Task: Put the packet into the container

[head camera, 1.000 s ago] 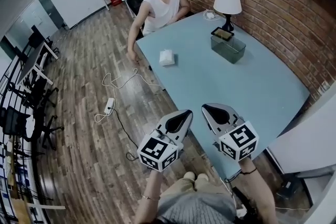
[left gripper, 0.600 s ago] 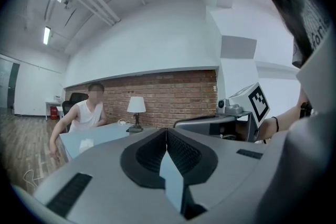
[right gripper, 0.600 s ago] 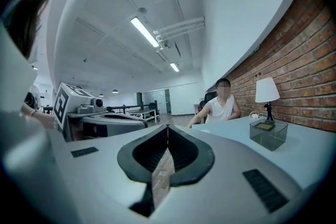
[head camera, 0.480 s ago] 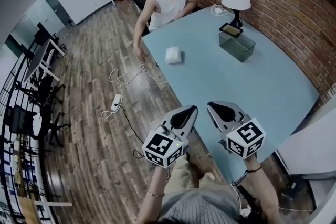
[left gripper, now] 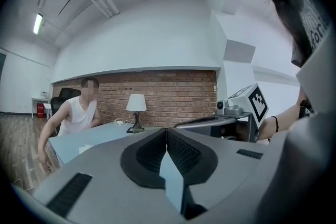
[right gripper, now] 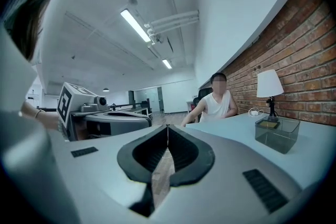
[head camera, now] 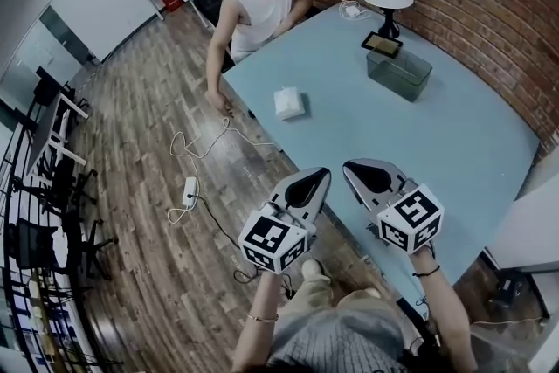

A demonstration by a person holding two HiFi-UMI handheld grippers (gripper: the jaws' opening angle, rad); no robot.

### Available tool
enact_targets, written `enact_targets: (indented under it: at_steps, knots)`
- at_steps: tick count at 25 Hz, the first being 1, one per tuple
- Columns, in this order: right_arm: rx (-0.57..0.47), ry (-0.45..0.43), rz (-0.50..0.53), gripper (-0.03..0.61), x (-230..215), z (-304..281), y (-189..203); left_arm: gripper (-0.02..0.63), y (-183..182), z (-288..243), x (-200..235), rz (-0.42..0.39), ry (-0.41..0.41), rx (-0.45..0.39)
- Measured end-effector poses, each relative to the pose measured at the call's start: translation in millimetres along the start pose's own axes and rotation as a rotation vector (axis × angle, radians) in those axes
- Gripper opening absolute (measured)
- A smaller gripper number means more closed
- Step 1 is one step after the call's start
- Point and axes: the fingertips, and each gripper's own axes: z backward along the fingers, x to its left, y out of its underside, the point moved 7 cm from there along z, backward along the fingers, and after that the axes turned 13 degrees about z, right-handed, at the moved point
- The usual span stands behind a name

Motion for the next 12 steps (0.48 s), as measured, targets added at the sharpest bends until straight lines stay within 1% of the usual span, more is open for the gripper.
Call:
enact_targets:
  at_steps: [8, 12]
  knots:
    - [-0.006, 0.099, -0.019, 0.012, 2, -66, -7, 0.009, -11, 5, 73, -0.004, 0.108, 0.031]
    - [-0.019, 0.132, -0.050, 0.012, -3, -89, -8, 0.011, -13, 3, 100, 0.005, 0.126, 0.035]
